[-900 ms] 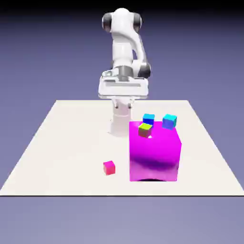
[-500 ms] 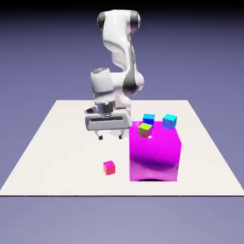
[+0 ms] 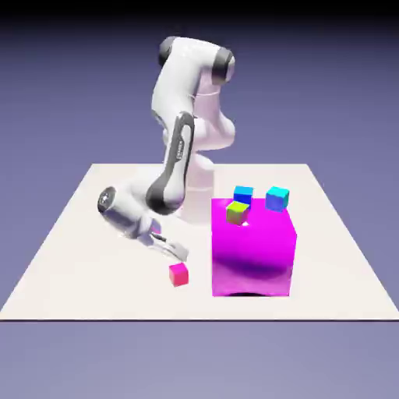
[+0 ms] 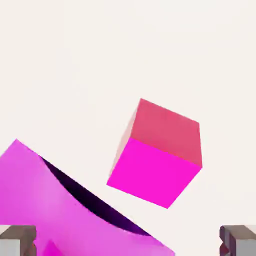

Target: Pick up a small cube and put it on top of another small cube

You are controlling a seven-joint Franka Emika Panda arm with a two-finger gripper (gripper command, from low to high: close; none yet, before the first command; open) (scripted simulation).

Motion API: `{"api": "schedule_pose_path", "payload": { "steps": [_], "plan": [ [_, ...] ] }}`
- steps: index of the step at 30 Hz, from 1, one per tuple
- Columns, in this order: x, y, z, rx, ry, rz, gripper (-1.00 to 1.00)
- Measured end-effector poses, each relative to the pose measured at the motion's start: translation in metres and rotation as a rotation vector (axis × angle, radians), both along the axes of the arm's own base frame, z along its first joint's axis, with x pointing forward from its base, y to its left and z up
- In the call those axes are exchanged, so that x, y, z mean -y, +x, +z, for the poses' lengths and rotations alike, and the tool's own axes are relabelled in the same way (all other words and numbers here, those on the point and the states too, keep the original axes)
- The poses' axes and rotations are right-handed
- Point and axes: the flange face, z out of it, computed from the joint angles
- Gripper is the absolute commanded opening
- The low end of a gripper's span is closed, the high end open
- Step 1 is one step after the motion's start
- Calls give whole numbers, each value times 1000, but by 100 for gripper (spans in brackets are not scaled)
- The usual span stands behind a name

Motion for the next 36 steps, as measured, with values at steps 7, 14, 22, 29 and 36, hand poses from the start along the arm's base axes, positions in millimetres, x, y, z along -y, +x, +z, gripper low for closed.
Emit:
{"api": "schedule_pose_path", "payload": {
  "steps": [7, 14, 22, 29, 36],
  "plan": [
    [25, -2, -36, -182, 130, -148, 0],
    [42, 4, -55, -291, 223, -243, 0],
    [37, 3, -60, -289, 224, -244, -100],
    [19, -9, -49, -354, 324, -133, -100],
    [-21, -4, -9, -383, 378, 10, -100]
  ]
}}
